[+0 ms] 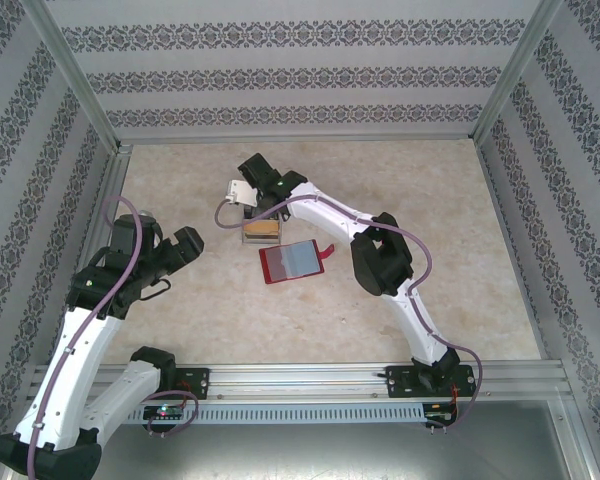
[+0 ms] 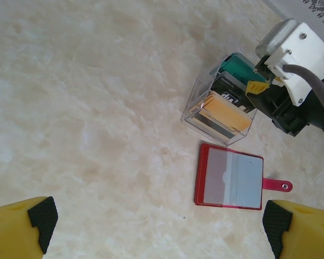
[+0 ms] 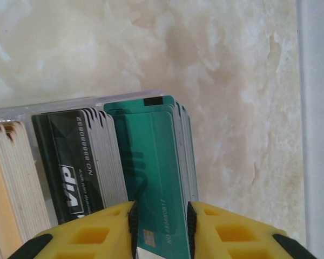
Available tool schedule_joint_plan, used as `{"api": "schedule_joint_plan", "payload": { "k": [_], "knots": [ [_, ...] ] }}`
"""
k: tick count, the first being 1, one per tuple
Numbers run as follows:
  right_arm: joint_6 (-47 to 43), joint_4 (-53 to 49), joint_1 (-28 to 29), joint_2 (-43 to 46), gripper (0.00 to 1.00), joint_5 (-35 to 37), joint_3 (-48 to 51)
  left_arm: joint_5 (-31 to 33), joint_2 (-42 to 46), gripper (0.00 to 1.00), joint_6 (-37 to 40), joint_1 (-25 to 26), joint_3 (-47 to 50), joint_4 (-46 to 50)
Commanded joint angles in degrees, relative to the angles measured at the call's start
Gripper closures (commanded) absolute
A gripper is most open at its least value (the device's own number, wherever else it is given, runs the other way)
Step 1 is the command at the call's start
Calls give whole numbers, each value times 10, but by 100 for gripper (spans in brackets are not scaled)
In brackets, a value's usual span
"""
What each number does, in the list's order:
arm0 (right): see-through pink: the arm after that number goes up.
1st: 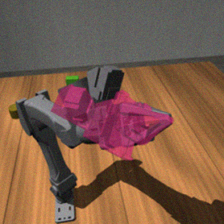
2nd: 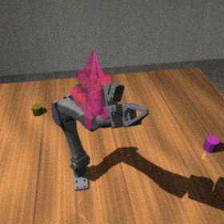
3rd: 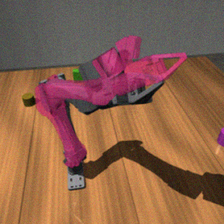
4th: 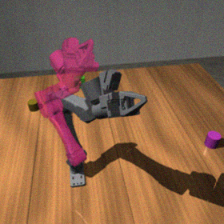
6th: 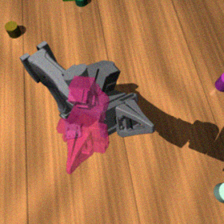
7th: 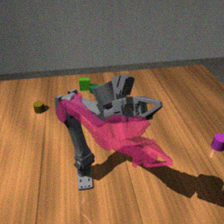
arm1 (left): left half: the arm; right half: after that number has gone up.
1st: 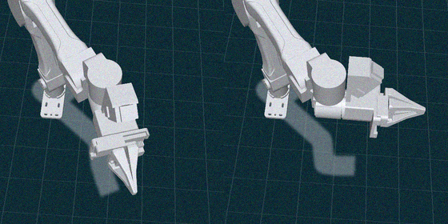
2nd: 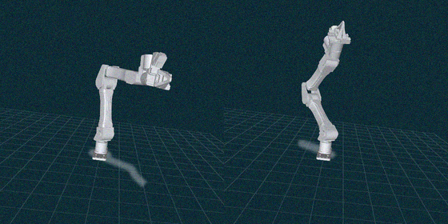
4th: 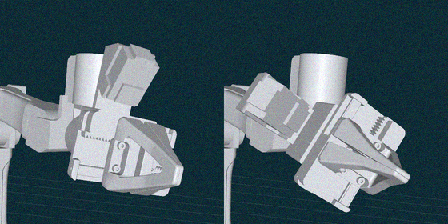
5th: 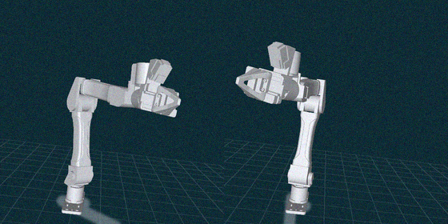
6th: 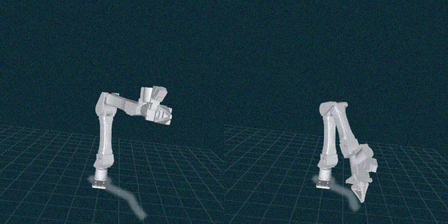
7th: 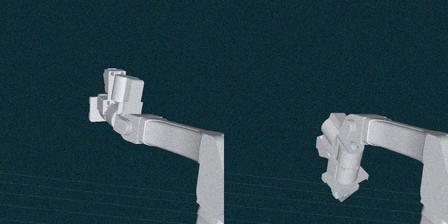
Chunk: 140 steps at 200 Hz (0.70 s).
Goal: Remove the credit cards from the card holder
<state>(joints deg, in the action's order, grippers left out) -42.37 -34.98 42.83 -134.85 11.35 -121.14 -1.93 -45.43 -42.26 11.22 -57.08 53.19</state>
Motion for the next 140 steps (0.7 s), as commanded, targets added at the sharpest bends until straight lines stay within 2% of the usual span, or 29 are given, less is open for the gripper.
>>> {"api": "schedule_joint_plan", "payload": {
  "k": [1,40,59,74,98,108,112,140],
  "knots": [
    [34,4,-8,0,66,5,-27,-4,4,0,0,-6,6,-16],
    [131,4,-30,54,63,-21,-25,0,-14,0,11,-6,5,-28],
    [200,16,-49,100,52,-35,8,18,-33,0,27,-6,0,-37],
    [266,24,-70,143,35,-50,44,31,-47,0,42,-6,-1,-53],
    [362,52,-114,226,18,-82,139,55,-77,1,63,-6,1,-81],
    [397,75,-135,267,10,-97,193,63,-91,0,71,-6,3,-97],
    [408,84,-144,283,3,-104,215,66,-97,0,75,-6,6,-107],
    [489,160,-210,407,2,-126,380,98,-133,0,108,-7,44,-192]
  ]
}}
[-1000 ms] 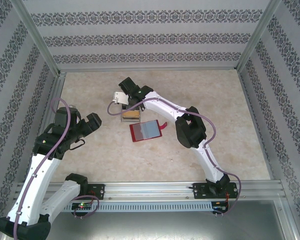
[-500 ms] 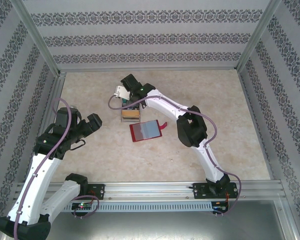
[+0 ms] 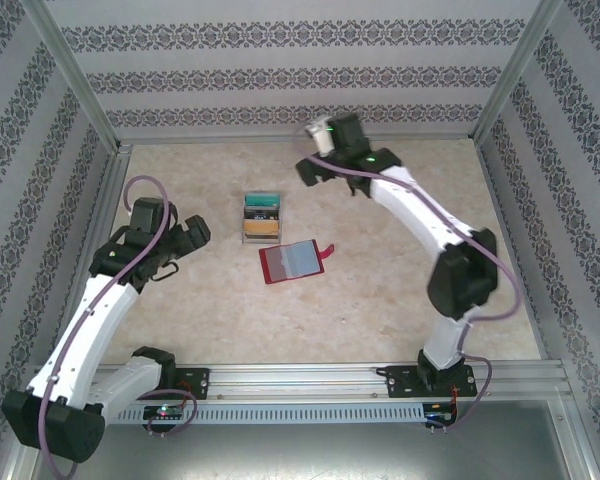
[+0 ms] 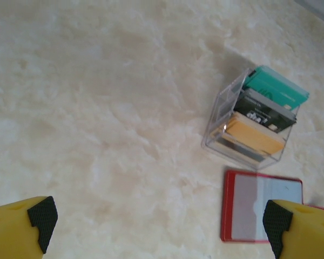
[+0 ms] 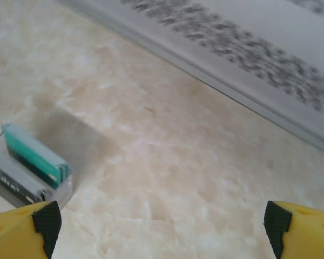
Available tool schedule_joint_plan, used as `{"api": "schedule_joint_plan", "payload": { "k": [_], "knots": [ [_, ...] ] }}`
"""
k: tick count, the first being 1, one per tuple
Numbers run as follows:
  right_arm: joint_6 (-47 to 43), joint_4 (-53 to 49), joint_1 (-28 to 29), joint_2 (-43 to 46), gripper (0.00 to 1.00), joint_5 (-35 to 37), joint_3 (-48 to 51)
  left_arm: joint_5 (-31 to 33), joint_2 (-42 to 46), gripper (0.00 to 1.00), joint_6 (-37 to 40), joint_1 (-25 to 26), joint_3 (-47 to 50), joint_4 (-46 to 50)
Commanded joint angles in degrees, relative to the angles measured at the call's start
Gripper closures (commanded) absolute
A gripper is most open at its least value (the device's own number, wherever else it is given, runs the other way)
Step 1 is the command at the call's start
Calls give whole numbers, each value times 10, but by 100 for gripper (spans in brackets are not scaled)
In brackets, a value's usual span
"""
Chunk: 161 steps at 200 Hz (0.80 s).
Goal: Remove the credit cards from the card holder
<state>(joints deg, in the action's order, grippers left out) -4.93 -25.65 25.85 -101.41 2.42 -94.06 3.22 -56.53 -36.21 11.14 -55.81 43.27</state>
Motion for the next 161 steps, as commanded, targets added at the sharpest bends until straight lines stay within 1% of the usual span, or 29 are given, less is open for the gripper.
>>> {"api": "schedule_joint_plan", "payload": {
  "k": [1,9,25,44,52,65,77,100,111,128,139,145,151,161],
  "knots": [
    [118,69,-43,78,2,-37,114,48,-24,0,48,-6,33,-96],
    [134,94,-61,114,2,-34,163,64,-36,1,64,-6,46,-124],
    [155,127,-89,173,2,10,248,121,-64,0,97,-6,65,-169],
    [147,139,-116,222,2,47,321,203,-116,1,145,-8,83,-224],
    [138,149,-127,238,2,46,352,224,-140,1,159,-11,91,-247],
    [119,182,-147,256,2,38,404,210,-171,1,207,-21,105,-299],
    [106,220,-158,268,2,65,455,207,-195,1,233,-33,119,-346],
    [93,301,-184,280,2,104,532,207,-251,1,247,-59,134,-426],
    [92,344,-197,273,2,121,563,214,-277,1,250,-66,142,-481],
    [92,417,-210,255,2,119,593,216,-308,1,261,-74,166,-585],
    [82,476,-210,233,2,117,610,196,-323,1,291,-78,191,-660],
    [75,509,-210,221,2,115,616,184,-325,1,298,-82,188,-658],
    [66,529,-209,206,2,112,620,178,-328,1,306,-84,195,-689],
    [56,568,-210,183,2,109,628,142,-332,1,308,-92,205,-709]
  ]
}}
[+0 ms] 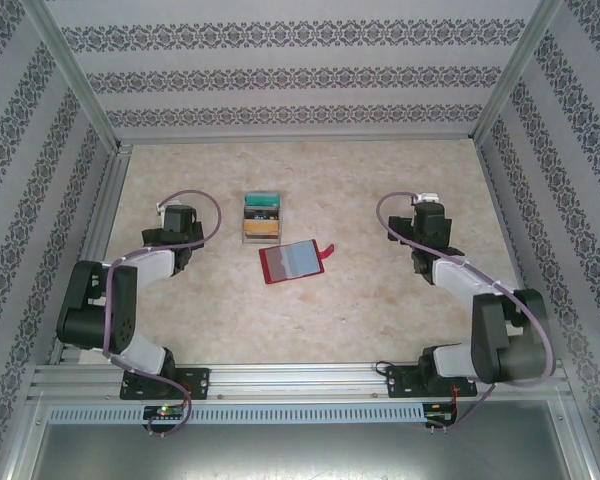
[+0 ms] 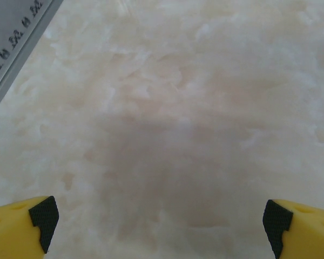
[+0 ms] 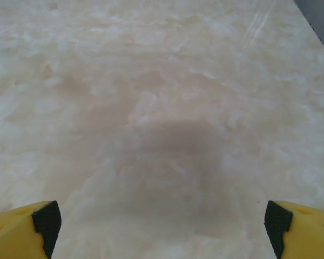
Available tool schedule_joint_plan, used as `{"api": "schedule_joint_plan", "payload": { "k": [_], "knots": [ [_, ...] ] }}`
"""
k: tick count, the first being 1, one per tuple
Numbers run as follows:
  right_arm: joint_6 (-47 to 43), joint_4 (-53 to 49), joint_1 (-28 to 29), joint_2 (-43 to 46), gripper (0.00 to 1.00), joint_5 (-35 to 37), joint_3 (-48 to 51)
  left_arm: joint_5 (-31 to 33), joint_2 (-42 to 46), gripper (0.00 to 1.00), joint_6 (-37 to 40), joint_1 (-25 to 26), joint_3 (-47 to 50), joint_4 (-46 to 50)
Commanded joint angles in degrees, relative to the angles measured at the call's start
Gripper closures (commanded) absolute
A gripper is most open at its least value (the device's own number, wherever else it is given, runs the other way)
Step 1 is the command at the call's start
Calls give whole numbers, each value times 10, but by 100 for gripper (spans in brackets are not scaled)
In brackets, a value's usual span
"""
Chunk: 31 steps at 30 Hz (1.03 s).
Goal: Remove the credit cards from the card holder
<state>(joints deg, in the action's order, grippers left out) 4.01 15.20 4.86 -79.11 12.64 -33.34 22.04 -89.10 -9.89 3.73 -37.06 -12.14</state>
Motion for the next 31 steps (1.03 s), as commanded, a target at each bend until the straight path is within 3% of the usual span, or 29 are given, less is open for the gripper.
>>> {"api": "schedule_joint_plan", "payload": {
  "k": [1,5,7,9,11,12,31],
  "knots": [
    [-34,164,0,-43,2,7,23,-47,-6,1,46,-18,20,-160],
    [-26,224,-21,-49,2,-51,56,-116,16,1,69,-22,80,-249],
    [-24,314,-40,-58,2,-111,101,-155,18,1,79,-25,115,-310],
    [-21,397,-40,-83,2,-110,122,-184,-7,1,90,-28,142,-387],
    [-26,336,-40,-65,2,-112,108,-188,2,1,88,-30,135,-346],
    [-25,365,-40,-76,2,-112,114,-187,-7,1,90,-30,142,-380],
    [-27,352,-39,-71,2,-111,111,-190,-3,1,90,-30,139,-363]
  ]
}}
